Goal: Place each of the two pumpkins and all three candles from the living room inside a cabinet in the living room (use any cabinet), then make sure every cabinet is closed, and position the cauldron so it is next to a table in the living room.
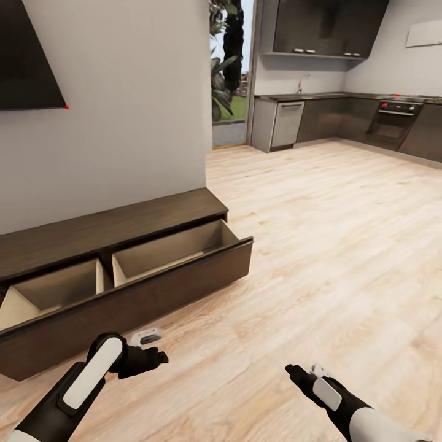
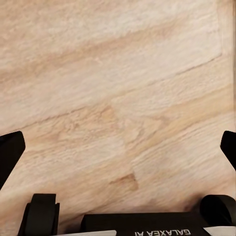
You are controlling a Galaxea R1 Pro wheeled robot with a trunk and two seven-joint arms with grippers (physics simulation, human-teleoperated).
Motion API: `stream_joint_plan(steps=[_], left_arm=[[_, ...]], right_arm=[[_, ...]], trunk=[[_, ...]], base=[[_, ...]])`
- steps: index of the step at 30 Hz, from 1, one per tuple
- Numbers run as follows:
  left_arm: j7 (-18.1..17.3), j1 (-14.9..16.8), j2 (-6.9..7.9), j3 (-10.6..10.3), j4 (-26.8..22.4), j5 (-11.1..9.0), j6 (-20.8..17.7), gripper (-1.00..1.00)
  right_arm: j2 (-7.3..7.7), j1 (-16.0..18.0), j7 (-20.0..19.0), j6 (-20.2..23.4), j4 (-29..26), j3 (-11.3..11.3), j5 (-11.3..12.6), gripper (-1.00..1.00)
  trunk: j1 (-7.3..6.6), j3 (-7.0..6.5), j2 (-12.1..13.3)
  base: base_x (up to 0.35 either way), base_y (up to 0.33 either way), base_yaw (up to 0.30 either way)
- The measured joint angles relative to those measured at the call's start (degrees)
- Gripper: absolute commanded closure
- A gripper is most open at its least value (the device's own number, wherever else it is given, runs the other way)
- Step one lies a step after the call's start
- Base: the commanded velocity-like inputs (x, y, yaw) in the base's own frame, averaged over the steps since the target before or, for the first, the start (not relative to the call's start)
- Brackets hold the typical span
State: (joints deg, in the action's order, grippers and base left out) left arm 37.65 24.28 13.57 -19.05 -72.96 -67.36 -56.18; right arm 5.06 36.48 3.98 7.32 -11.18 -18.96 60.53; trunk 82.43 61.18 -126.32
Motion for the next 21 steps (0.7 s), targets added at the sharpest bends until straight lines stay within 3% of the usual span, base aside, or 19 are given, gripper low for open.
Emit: stream_joint_plan(steps=[21], left_arm=[[-0.01,0.01,0.00,0.00,0.00,0.05,0.00,-1.00]], right_arm=[[-0.18,0.00,0.00,0.00,0.00,0.04,0.00,-1.00]], trunk=[[0.00,1.05,0.00]], base=[[0.000,0.000,-0.251]])
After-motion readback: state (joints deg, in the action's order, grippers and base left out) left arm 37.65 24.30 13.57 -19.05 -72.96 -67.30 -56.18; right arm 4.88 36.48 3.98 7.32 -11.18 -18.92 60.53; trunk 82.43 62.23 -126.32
